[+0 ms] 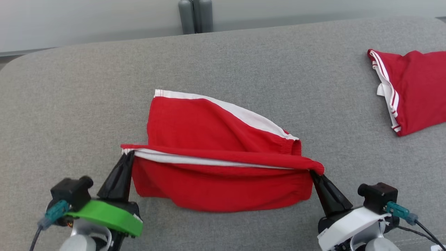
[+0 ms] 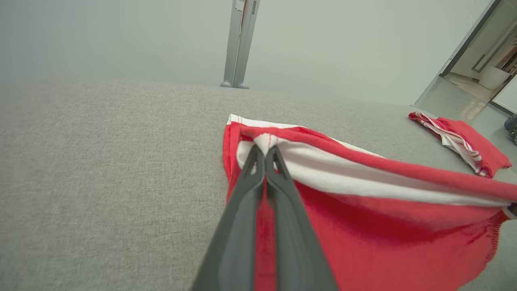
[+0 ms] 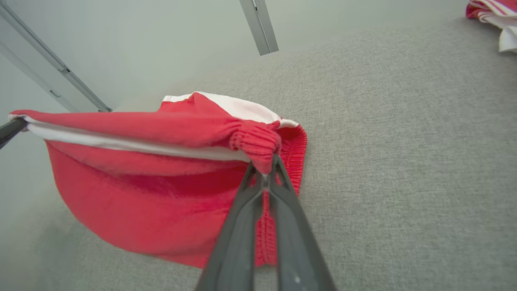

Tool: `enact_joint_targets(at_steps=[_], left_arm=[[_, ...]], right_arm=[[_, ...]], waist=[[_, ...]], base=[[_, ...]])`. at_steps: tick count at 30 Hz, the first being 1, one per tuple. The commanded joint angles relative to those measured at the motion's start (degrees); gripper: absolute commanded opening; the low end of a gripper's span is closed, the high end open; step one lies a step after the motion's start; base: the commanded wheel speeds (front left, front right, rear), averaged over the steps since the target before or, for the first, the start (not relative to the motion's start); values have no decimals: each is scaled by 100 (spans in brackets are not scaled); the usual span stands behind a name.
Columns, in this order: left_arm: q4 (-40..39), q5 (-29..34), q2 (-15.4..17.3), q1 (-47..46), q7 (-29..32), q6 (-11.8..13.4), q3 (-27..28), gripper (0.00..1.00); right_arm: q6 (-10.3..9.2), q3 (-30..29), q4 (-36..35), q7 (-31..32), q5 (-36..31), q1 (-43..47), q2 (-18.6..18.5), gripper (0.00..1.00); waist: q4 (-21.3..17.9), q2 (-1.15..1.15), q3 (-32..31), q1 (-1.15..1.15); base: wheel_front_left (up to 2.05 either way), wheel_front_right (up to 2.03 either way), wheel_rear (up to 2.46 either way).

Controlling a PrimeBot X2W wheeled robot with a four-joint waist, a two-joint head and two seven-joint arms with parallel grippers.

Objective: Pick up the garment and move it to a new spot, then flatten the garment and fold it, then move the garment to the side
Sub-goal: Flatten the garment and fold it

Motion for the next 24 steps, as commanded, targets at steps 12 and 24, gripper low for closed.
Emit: enact_joint_targets(at_steps=[12, 24], left_arm=[[2270, 197, 43, -2448, 111, -195, -285, 0], [3703, 288, -8, -3766, -3, -249, -654, 0]], right_arm=[[0, 64, 911, -209, -73, -1224, 484, 0], [0, 225, 1466, -371, -74, -1830, 728, 0]], waist=[[-407, 0, 894, 0], [-535, 0, 1233, 0]], base=[[0, 0, 0], [0, 0, 0]])
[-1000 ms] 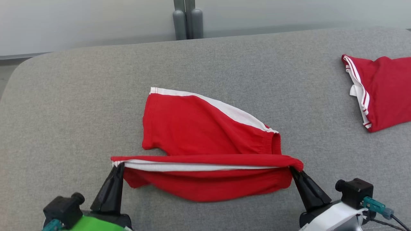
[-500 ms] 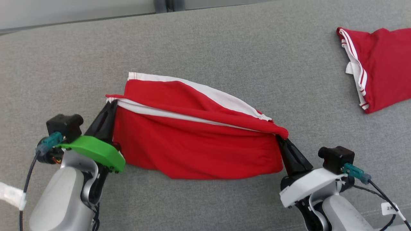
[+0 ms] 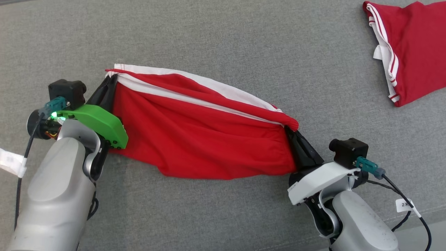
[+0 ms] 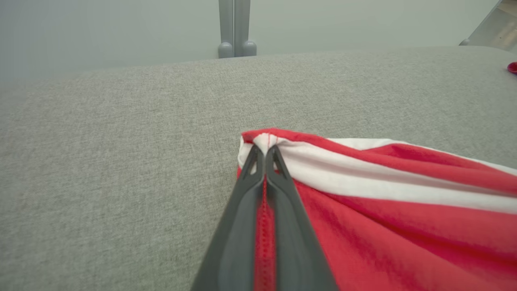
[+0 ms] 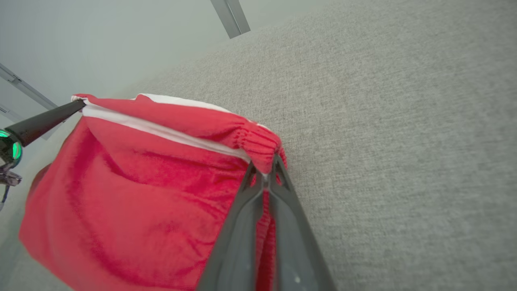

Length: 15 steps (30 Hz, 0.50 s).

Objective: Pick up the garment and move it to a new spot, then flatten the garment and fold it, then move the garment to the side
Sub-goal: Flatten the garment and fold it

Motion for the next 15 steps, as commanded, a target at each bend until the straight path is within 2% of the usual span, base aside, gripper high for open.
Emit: enact_joint_targets(at_steps=[1, 3, 5, 6, 7, 8, 9, 15], left_arm=[[92, -9, 11, -161, -56, -27, -6, 0], [228, -25, -12, -240, -110, -19, -33, 0], [349, -38, -32, -302, -137, -21, -61, 24], [416, -29, -45, -342, -164, -21, -80, 44], [454, -19, -57, -369, -185, -21, -87, 75], [503, -28, -79, -390, -234, -19, -84, 100], [542, -34, -95, -399, -272, -19, -88, 100], [649, -98, -157, -334, -453, -23, -116, 100]], right_arm=[[0, 11, 60, -38, 5, -77, 13, 0], [0, 20, 117, -61, 13, -115, 39, 0], [0, 20, 172, -82, 21, -142, 61, 0], [0, 11, 196, -102, 16, -164, 70, 0], [0, -2, 207, -113, 16, -176, 78, 16], [0, -10, 221, -123, 17, -183, 87, 56], [0, -20, 222, -127, 19, -186, 93, 100], [0, -137, 94, -163, -43, -73, 114, 100]], waist=[[-36, 0, 41, 0], [-40, 0, 45, 0], [-39, 0, 39, 0], [-35, 0, 34, 0], [-30, 0, 31, 0], [-21, 0, 23, 0], [-13, 0, 15, 0], [53, 0, -83, 0]], base=[[0, 0, 0], [0, 0, 0], [0, 0, 0], [0, 0, 0], [0, 0, 0], [0, 0, 0], [0, 0, 0], [0, 0, 0]])
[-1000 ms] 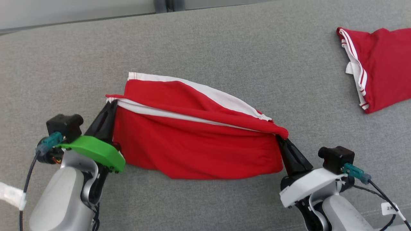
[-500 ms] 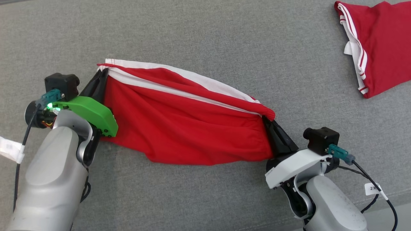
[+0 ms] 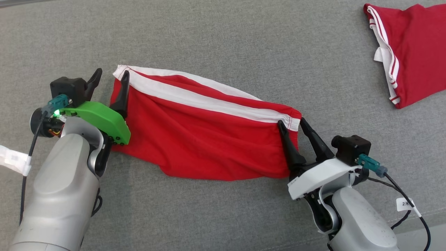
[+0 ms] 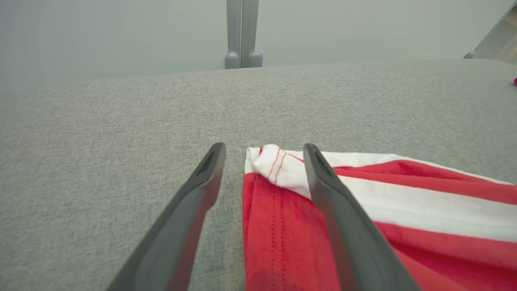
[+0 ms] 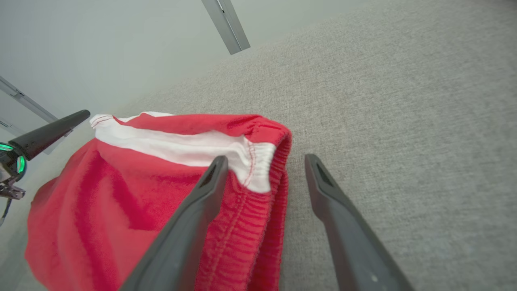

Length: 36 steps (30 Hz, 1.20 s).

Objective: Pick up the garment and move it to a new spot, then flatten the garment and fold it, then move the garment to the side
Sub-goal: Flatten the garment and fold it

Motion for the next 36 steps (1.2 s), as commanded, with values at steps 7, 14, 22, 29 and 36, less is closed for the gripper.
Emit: enact_joint_targets(at_steps=[7, 14, 22, 29, 36], left_arm=[[-300, -242, 69, 389, -131, -15, 35, 100], [-758, -492, 176, 1013, 197, 48, 47, 100], [-1108, -721, 190, 1542, 874, 233, -12, 100], [-1199, -819, 205, 1644, 1161, 401, -20, 100], [-1048, -870, 202, 1614, 1299, 472, -16, 100]], right_arm=[[0, -278, -441, -40, -192, 300, 17, 100], [0, -664, -910, -41, -408, 674, 23, 100], [0, -799, -1147, 32, -518, 896, 35, 100], [0, -779, -1285, 86, -506, 946, 40, 100], [0, -781, -1343, 98, -510, 953, 43, 100]], waist=[[85, 0, -197, 0], [177, 0, -454, 0], [147, 0, -667, 0], [24, 0, -634, 0], [-101, 0, -594, 0]], base=[[0, 0, 0], [0, 0, 0], [0, 0, 0], [0, 0, 0], [0, 0, 0]])
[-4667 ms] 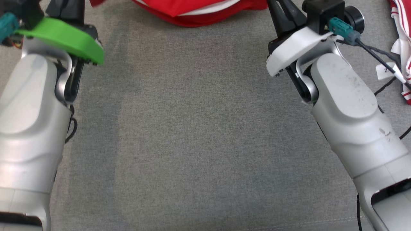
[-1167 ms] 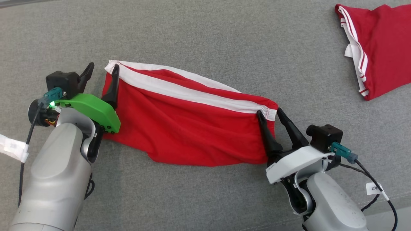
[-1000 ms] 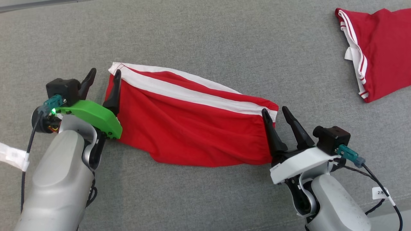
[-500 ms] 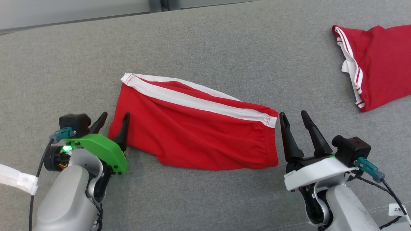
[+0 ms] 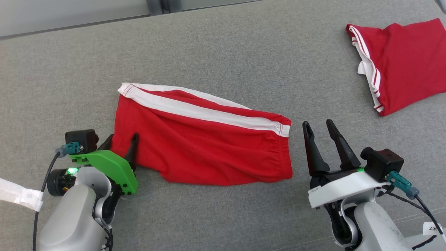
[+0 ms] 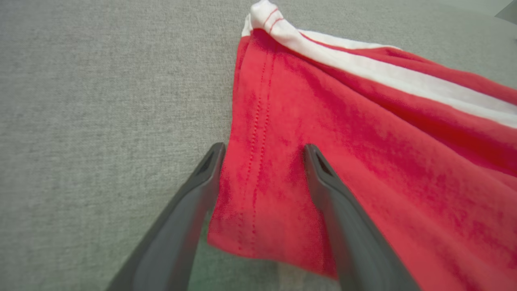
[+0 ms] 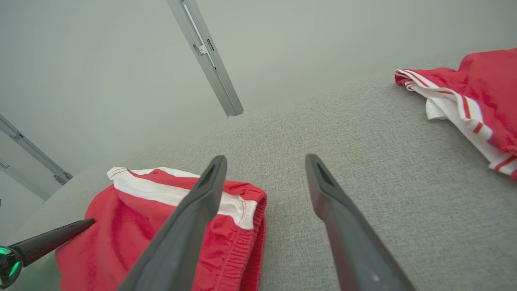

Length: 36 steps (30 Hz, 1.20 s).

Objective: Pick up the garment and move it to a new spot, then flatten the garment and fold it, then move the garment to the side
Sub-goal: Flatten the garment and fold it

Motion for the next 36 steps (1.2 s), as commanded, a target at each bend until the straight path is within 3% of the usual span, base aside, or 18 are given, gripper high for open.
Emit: enact_joint_targets(at_steps=[1, 3, 4, 5, 7, 14, 23, 36], left_arm=[[31, -7, 24, 36, 5, -3, -11, 100], [52, -26, -5, 48, 24, -40, -46, 100], [66, -36, -21, 56, 25, -53, -60, 62], [76, -46, -37, 60, 21, -77, -73, 45], [104, -81, -90, 49, -27, -125, -95, 0], [239, -197, -174, 51, -350, -181, -19, 0], [-26, -371, -177, 557, -818, -73, 160, 0], [-1204, -530, -224, 1698, -692, 600, 239, 0]], right_arm=[[2, -9, -30, 10, -21, 59, 1, 100], [2, -18, -24, 8, -20, 64, 2, 100], [2, -22, -20, 7, -20, 69, 2, 100], [1, -24, -14, 5, -15, 71, 2, 100], [2, -19, 8, -2, 10, 57, 3, 100], [2, -1, 54, -37, 33, 24, 2, 100], [2, -107, 87, -61, -25, 185, 2, 100], [1, -222, 36, 181, -189, 379, -3, 100]], waist=[[-27, 0, 4, 0], [-36, 0, -6, 0], [-37, 0, -14, 0], [-38, 0, -21, 0], [-32, 0, -39, 0], [1, 0, -116, 0], [207, 0, -361, 0], [550, 0, -642, 0]], base=[[0, 0, 0], [0, 0, 0], [0, 0, 0], [0, 0, 0], [0, 0, 0], [0, 0, 0], [0, 0, 0], [0, 0, 0]])
